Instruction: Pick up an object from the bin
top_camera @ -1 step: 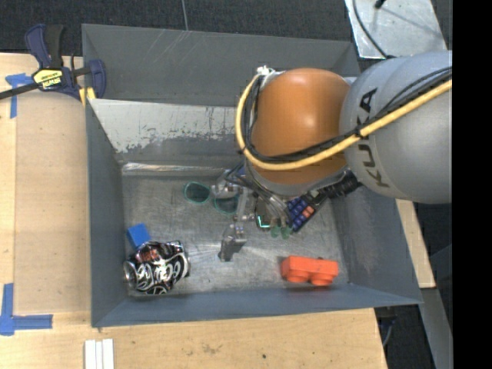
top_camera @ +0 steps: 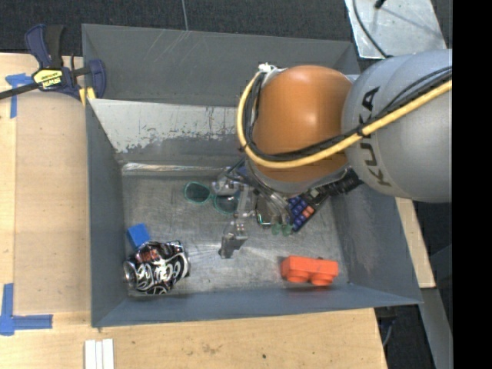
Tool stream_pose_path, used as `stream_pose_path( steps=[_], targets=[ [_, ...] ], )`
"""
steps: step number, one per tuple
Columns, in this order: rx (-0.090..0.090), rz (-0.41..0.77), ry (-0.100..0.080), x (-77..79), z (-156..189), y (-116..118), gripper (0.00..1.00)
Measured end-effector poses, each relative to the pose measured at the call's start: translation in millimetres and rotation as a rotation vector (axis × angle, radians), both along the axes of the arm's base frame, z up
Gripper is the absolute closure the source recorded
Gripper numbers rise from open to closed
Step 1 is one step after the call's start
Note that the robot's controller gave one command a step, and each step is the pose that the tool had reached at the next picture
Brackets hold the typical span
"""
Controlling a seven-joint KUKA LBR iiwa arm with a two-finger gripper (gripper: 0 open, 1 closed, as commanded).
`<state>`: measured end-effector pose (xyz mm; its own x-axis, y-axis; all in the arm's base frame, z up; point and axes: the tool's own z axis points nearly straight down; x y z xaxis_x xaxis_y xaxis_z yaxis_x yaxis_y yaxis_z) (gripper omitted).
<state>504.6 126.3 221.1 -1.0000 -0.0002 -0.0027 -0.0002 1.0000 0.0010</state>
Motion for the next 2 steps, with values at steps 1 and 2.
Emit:
stream_pose_path(
  steps=[1,2],
  targets=[
    [0.000,-0.005,-0.002,0.5,-2.1,1.1,0.00],
    [0.000,0.056,-0.004,-8.6,-70.3,9.6,0.00]
  ],
)
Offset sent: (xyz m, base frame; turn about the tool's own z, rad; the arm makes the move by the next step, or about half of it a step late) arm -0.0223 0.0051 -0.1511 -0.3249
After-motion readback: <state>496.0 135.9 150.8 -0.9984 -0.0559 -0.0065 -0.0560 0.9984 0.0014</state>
